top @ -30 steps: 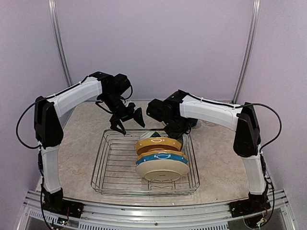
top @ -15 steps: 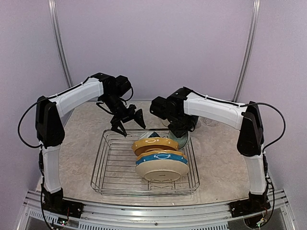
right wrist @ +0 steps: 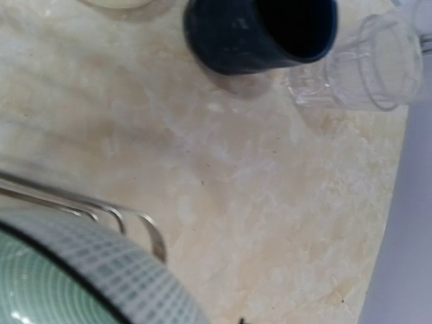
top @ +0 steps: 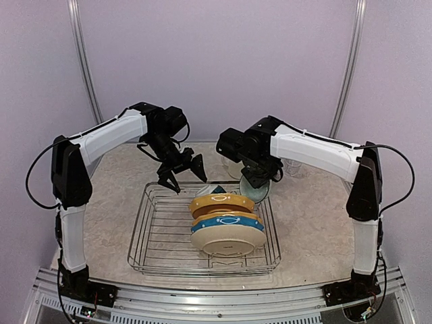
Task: Unload the mixed dishes from the dish rack
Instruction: Grab the bowl from the dish rack, then place the bowl at the center of the board.
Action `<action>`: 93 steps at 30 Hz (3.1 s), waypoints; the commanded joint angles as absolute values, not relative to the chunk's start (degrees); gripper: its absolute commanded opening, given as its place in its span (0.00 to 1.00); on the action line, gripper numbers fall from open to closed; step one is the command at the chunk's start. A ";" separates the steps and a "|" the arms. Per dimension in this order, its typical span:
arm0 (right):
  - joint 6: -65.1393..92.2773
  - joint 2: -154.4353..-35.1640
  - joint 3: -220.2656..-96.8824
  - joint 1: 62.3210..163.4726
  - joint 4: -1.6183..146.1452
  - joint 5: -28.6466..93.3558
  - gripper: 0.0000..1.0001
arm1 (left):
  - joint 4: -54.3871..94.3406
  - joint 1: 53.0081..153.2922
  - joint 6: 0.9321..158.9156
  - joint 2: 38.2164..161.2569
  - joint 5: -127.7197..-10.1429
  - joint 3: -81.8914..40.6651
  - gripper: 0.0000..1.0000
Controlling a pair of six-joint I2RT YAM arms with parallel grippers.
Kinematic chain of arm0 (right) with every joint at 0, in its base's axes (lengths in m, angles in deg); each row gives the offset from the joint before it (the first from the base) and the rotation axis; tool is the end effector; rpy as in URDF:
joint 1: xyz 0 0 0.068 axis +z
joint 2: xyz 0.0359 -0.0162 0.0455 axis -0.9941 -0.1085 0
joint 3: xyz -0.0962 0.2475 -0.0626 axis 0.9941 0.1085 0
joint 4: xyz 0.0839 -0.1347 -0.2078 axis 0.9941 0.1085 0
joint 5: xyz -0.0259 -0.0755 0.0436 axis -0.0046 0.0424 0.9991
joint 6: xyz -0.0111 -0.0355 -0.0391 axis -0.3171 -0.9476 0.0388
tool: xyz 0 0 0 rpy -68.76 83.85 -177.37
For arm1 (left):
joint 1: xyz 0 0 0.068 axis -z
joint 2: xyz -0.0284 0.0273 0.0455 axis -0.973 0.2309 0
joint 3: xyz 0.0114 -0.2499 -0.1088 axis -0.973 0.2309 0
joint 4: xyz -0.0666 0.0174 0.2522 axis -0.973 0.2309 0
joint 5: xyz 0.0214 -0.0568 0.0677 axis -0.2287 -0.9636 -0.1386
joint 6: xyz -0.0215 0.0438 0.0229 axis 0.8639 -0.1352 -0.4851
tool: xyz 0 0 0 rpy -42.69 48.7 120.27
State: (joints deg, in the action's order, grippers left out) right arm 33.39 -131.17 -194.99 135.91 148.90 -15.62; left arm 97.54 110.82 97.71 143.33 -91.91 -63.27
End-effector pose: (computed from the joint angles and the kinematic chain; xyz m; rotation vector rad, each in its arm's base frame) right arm 0.2663 0.3050 0.2840 -0.5004 2.4818 -0.6149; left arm 0.3333 -0.2486 0.2837 -0.1943 -2.8852 0.8252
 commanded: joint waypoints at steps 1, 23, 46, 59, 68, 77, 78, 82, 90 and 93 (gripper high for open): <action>34.71 -127.81 -192.71 136.14 151.40 -18.80 0.00 | 98.73 111.27 97.87 144.86 -92.48 -65.26 0.98; 32.51 -112.32 -182.76 125.13 135.16 -4.95 0.00 | 99.47 109.79 100.15 143.43 -88.10 -69.50 0.99; 33.16 -103.89 -145.66 80.25 95.47 30.00 0.00 | 102.20 104.70 100.65 141.47 -83.03 -75.03 0.99; 31.09 -114.92 -144.52 79.73 83.93 37.14 0.00 | 102.97 101.81 99.73 144.62 -83.36 -80.01 0.99; 31.83 -117.51 -142.24 80.43 80.26 40.30 0.00 | 102.83 100.86 99.64 145.46 -84.10 -80.32 0.99; 29.47 -117.34 -142.74 81.62 83.27 38.78 0.10 | 103.31 100.83 99.17 146.41 -84.29 -80.59 0.99; 29.14 -117.34 -142.91 81.75 83.93 39.01 0.14 | 103.32 100.84 99.15 146.55 -84.45 -80.63 0.99; 27.85 -115.29 -143.11 82.52 86.70 38.55 0.33 | 103.76 100.85 98.95 147.00 -84.76 -80.51 0.99; 25.21 -108.49 -143.97 82.71 96.97 34.43 0.62 | 104.10 101.01 98.63 148.02 -85.73 -80.28 0.99; 24.53 -105.88 -144.44 83.02 100.33 32.98 0.67 | 104.34 101.01 98.34 148.50 -86.15 -80.28 0.99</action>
State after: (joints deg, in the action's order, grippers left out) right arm 26.31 -109.73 -142.58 82.29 93.45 35.83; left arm 98.87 101.12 99.65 147.11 -84.92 -79.05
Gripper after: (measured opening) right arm 0.653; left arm 0.990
